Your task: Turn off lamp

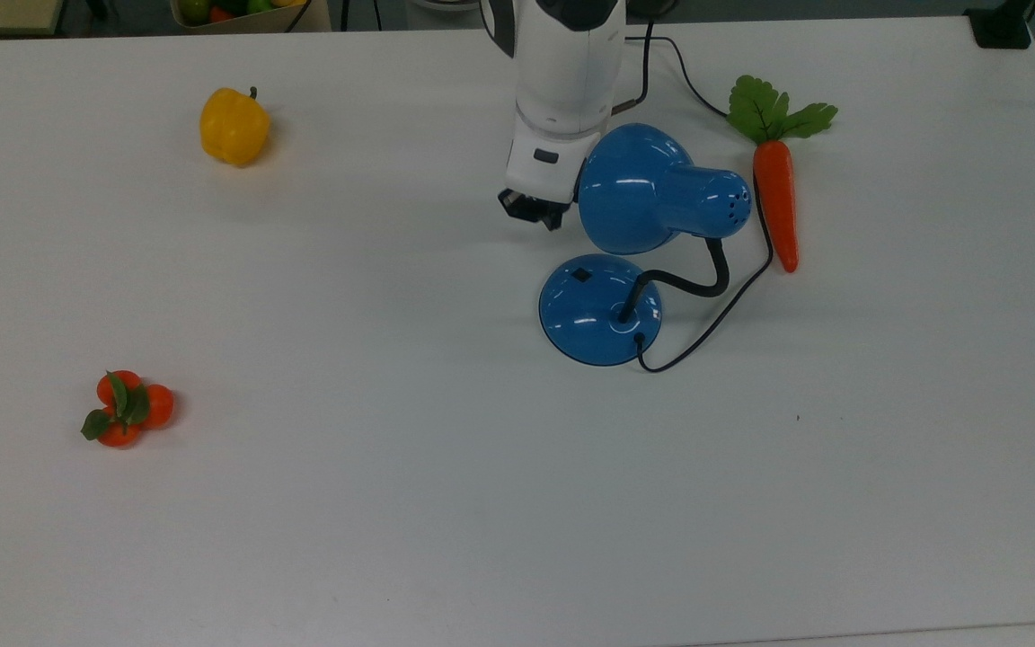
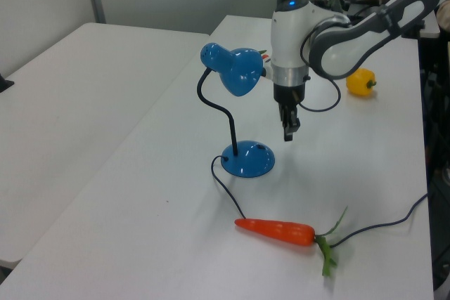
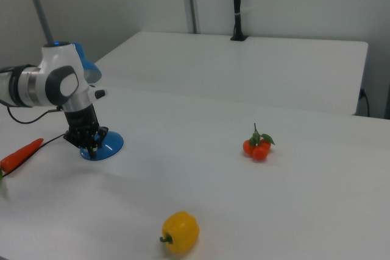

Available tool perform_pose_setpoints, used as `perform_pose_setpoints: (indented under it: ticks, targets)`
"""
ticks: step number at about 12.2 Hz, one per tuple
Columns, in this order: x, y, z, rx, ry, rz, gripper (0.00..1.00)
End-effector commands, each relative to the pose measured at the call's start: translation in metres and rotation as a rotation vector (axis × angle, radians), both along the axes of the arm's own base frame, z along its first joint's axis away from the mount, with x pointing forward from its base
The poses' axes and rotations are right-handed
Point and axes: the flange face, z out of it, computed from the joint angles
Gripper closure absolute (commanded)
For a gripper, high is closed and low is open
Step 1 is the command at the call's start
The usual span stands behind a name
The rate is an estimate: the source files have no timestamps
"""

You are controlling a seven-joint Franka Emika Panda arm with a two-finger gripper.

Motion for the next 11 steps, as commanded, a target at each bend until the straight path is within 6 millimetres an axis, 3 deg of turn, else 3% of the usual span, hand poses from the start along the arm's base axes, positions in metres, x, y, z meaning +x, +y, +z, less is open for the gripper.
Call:
perform_pose_setpoints:
  ticks: [1,5,7,11]
  targets:
    - [-0.001,-0.034,0.037,-0.101,0.048,-0.119,1.00]
    - [0.002,-0.087,0.083,-0.096,-0.004,-0.317,1.00]
    - [0.001,-0.103,0.110,-0.107,-0.013,-0.432,1.00]
    - [0.007,-0.148,0.195,-0.102,-0.043,-0.560,1.00]
